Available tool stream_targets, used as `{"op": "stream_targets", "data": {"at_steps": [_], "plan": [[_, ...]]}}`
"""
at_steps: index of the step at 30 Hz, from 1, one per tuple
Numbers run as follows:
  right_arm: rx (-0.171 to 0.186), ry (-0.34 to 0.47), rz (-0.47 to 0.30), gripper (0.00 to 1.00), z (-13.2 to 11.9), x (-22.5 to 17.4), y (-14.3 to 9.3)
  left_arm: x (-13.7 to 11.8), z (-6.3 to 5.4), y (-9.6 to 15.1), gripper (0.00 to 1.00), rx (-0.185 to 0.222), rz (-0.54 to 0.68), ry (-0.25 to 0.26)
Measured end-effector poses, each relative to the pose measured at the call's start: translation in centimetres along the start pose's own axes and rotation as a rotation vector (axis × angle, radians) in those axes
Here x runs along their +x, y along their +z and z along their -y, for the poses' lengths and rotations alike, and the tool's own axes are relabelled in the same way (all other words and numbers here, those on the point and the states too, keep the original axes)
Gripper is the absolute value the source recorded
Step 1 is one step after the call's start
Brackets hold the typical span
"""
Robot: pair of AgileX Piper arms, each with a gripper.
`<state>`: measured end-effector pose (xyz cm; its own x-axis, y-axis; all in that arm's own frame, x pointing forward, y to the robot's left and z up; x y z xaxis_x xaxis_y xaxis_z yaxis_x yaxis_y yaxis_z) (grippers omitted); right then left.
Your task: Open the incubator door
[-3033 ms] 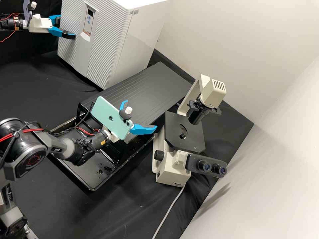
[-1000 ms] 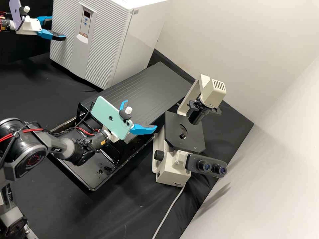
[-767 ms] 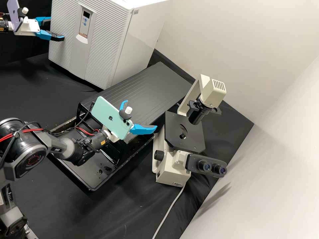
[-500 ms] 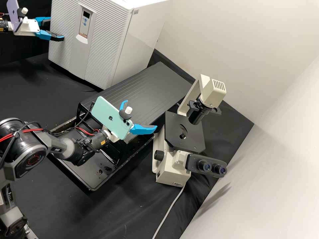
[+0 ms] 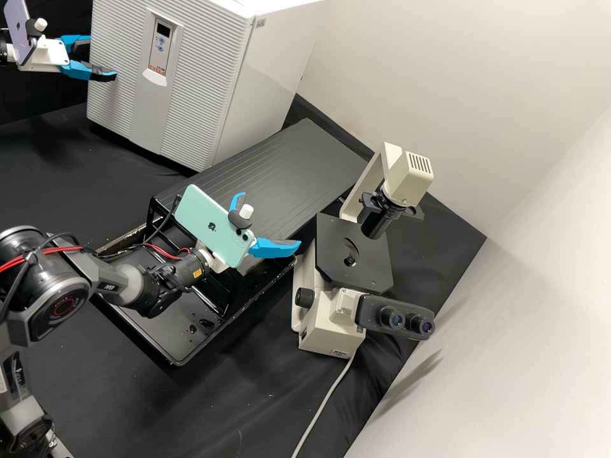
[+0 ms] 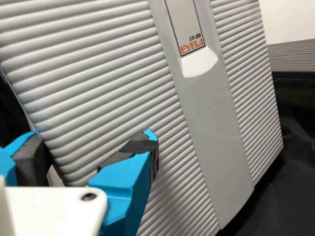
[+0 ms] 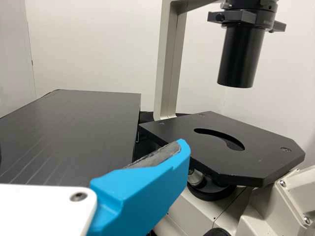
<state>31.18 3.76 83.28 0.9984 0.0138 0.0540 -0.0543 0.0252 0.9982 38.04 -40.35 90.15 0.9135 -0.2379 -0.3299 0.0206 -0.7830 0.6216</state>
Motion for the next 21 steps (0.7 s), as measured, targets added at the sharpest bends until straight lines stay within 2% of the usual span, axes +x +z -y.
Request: {"op": "stream_targets", "data": {"at_steps": [2, 10, 12, 19, 21], "plan": [[0.000, 0.000, 0.000, 1.00, 0.0, 0.0, 0.0, -0.1, 0.1, -0.4, 0.00, 0.001, 0.003, 0.011], [0.000, 0.000, 0.000, 1.00, 0.0, 0.0, 0.0, -0.5, 1.6, -1.7, 0.00, -0.031, 0.050, 0.079], [0.000, 0.000, 0.000, 1.00, 0.0, 0.0, 0.0, -0.9, 1.7, -2.0, 0.00, -0.027, 0.064, 0.091], [0.000, 0.000, 0.000, 1.00, 0.0, 0.0, 0.0, -2.4, 2.0, -1.2, 0.00, -0.025, 0.076, 0.095], [0.000, 0.000, 0.000, 1.00, 0.0, 0.0, 0.0, -3.0, 1.6, -0.6, 0.00, -0.022, 0.079, 0.091]]}}
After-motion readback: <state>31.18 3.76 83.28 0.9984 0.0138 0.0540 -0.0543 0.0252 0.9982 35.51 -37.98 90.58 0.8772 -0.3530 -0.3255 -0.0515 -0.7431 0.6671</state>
